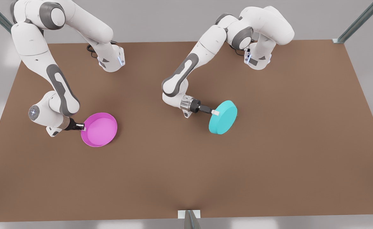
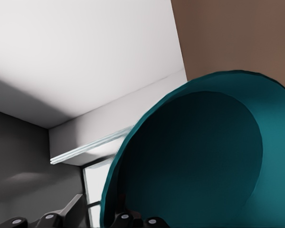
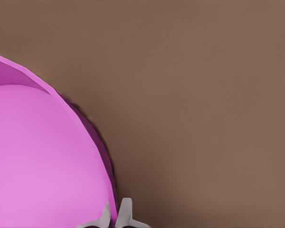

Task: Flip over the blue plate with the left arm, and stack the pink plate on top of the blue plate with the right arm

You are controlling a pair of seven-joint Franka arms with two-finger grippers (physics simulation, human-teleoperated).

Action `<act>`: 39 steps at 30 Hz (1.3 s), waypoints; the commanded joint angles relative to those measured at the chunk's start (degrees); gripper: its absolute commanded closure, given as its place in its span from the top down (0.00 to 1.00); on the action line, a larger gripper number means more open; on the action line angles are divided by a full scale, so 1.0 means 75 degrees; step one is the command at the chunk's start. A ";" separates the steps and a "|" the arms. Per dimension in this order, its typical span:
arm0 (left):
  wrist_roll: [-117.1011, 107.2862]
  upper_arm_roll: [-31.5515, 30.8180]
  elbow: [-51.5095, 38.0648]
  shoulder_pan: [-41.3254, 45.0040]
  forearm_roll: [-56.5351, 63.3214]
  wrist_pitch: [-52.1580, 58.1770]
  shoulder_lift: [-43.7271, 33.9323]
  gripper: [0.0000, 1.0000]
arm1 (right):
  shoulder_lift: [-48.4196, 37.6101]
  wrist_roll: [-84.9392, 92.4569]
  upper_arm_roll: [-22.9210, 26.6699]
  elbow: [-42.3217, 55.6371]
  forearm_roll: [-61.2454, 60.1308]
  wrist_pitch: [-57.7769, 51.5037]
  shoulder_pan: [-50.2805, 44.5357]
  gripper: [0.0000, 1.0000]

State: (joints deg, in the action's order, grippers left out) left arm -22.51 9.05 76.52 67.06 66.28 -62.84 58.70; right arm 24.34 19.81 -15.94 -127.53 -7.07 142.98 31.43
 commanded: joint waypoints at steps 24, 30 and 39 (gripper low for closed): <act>-0.0186 -0.0105 -0.0664 0.0680 -0.2158 -0.0093 0.0142 0.99 | -0.0198 -0.0052 -0.0007 0.0012 0.0064 -0.0127 -0.0018 0.21; -0.0267 -0.0410 -0.1015 0.0961 -0.2685 0.0000 0.0142 0.99 | -0.0761 -0.0145 -0.0019 0.0024 0.0064 -0.0877 -0.0054 0.21; -0.0514 -0.0890 -0.1332 0.1102 -0.3072 -0.0047 0.0142 1.00 | -0.1253 -0.0180 -0.0077 0.0094 0.0041 -0.1545 -0.0101 0.21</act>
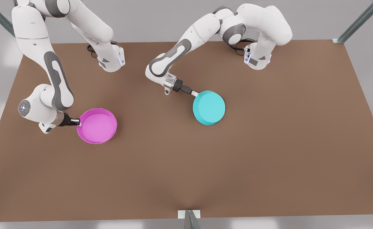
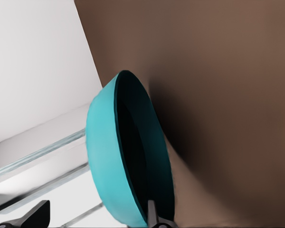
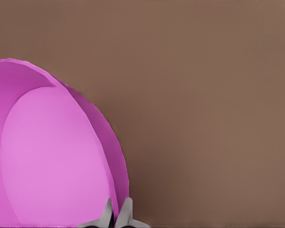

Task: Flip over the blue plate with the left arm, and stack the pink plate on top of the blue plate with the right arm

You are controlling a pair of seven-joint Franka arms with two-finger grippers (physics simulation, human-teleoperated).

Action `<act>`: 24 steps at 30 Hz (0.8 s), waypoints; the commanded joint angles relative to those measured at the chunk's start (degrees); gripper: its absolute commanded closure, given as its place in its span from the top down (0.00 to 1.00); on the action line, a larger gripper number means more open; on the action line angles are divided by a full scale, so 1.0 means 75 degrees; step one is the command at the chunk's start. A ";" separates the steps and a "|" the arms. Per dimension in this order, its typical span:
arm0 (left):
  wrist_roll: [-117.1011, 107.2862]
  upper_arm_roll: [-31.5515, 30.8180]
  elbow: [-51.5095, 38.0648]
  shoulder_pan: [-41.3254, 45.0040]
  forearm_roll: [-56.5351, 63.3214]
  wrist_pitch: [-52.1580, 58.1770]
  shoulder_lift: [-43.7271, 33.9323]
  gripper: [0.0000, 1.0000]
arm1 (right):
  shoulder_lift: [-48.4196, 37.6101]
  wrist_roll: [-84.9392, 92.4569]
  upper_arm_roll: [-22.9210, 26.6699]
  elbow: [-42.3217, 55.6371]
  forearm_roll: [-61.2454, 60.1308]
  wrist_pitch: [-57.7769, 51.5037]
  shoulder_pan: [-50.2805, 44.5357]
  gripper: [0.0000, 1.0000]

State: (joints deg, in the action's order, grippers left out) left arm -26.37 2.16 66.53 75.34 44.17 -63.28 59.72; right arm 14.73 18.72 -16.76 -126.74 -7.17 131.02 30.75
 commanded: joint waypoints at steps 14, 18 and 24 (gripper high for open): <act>0.0479 -0.0159 -0.0633 -0.0260 -0.1505 0.0902 -0.1411 1.00 | -0.0522 0.0000 -0.0519 0.0223 -0.0029 -0.1133 0.0049 0.21; 0.2307 -0.0159 -0.0106 -0.2872 -0.2795 0.0165 -0.4422 1.00 | -0.0569 -0.0281 -0.0941 0.0610 -0.0076 -0.1777 -0.0045 0.21; 0.3809 -0.0147 0.1148 -0.7139 -0.4811 -0.1852 -0.7108 1.00 | -0.0511 -0.1207 -0.2030 0.0833 -0.0087 -0.1742 -0.0057 0.21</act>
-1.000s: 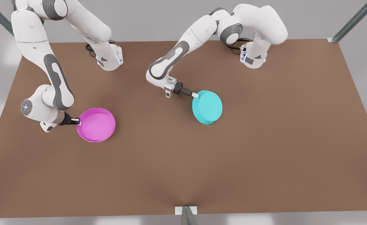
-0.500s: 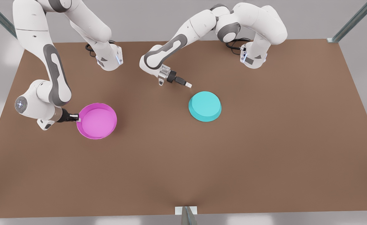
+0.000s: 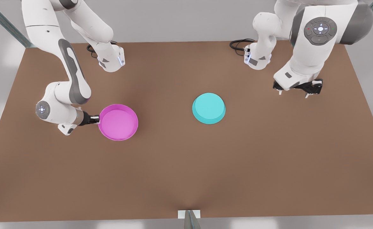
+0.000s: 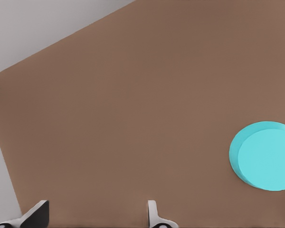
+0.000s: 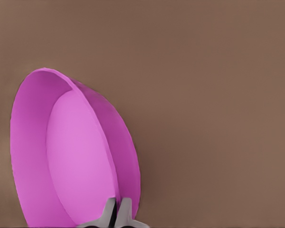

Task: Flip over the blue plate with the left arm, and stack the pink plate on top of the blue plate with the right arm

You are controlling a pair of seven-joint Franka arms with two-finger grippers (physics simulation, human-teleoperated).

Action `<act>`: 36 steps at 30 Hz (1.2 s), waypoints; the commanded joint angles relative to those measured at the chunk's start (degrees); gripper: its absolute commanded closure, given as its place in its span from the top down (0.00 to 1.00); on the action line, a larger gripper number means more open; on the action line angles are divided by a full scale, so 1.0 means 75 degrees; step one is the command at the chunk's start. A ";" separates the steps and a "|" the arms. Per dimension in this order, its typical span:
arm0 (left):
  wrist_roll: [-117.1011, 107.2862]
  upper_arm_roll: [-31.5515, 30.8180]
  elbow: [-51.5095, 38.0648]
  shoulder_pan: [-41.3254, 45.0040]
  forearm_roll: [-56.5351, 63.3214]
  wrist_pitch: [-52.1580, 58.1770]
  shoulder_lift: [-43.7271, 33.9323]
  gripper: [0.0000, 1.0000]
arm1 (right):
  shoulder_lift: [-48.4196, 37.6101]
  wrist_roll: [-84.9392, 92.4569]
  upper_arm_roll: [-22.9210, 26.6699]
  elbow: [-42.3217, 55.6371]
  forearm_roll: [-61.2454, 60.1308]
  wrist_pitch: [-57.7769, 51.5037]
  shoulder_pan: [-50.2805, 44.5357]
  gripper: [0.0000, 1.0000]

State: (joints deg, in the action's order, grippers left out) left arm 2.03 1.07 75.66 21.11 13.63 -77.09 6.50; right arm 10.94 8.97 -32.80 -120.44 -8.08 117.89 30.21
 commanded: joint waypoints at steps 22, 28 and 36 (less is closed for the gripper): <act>0.0046 -0.0048 -0.0174 -0.0939 -0.2040 0.0165 0.0411 1.00 | 0.0522 0.0597 -0.0830 -0.1402 0.0679 0.2059 0.0765 1.00; 0.0000 -0.0072 -0.0174 -0.0927 -0.2004 0.0411 0.0493 1.00 | 0.0990 0.0597 -0.0818 -0.1578 0.1030 0.2785 0.1082 1.00; -0.0891 -0.0025 -0.0210 -0.0998 -0.2098 0.0376 0.0528 1.00 | 0.1624 0.0445 -0.0759 -0.1637 0.1100 0.3571 0.0941 1.00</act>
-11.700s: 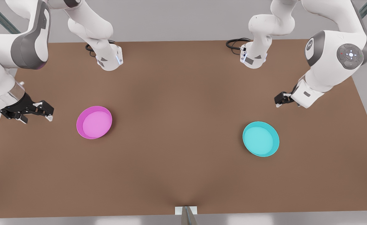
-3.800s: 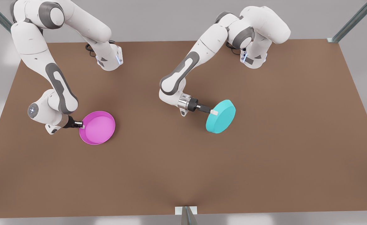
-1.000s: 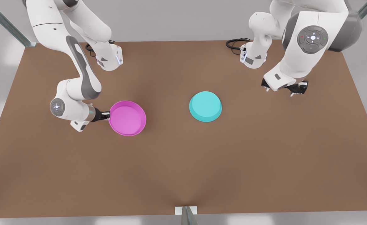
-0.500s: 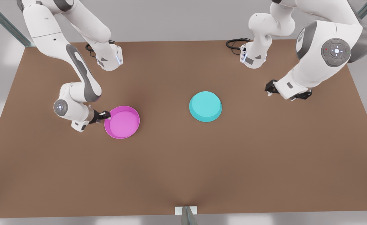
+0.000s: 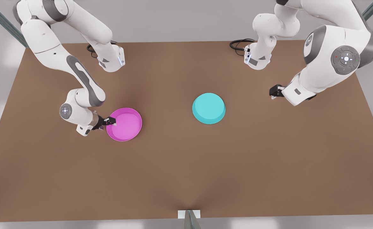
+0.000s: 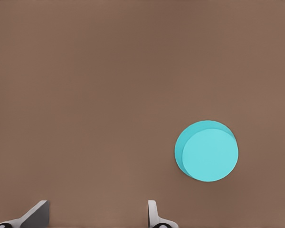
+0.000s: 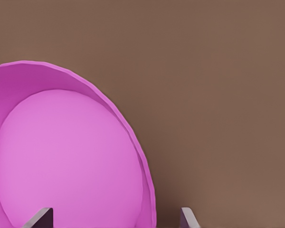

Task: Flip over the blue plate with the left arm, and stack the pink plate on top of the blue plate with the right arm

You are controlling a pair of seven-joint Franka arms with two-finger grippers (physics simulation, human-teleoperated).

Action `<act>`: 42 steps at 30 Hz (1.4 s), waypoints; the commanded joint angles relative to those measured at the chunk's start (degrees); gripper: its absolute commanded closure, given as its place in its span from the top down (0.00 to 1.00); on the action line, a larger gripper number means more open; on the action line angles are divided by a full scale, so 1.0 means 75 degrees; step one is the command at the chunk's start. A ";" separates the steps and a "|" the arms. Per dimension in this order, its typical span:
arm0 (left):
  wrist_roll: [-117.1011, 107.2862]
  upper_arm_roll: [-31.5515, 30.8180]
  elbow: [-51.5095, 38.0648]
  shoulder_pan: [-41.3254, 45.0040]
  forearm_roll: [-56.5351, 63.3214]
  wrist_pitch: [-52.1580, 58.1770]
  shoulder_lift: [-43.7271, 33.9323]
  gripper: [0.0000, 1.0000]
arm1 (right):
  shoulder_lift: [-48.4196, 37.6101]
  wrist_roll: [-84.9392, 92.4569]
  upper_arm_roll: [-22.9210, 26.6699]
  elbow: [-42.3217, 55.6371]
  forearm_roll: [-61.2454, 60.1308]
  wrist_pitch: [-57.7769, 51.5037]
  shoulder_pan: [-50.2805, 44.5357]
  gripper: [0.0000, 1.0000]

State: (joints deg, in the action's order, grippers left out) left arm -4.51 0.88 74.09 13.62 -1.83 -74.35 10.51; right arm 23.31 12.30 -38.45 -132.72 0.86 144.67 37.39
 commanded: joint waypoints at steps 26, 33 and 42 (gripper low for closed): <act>0.0062 0.0012 0.0000 0.0000 -0.0002 -0.0001 0.0005 1.00 | 0.0431 -0.0141 0.0029 -0.0152 0.0144 0.0469 -0.0122 0.21; 0.0062 0.0012 0.0000 0.0000 0.0010 -0.0001 0.0005 1.00 | 0.0454 -0.0152 0.0029 -0.0152 0.0155 0.0457 -0.0122 0.21; 0.0062 0.0012 0.0000 -0.0011 0.0010 -0.0001 0.0005 1.00 | 0.0196 -0.0480 -0.0053 -0.0129 0.0191 -0.0328 0.0019 0.21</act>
State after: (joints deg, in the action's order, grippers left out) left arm -4.04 0.97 74.09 13.53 -1.74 -74.36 10.55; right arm 24.64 8.82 -38.98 -133.68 1.35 141.61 37.56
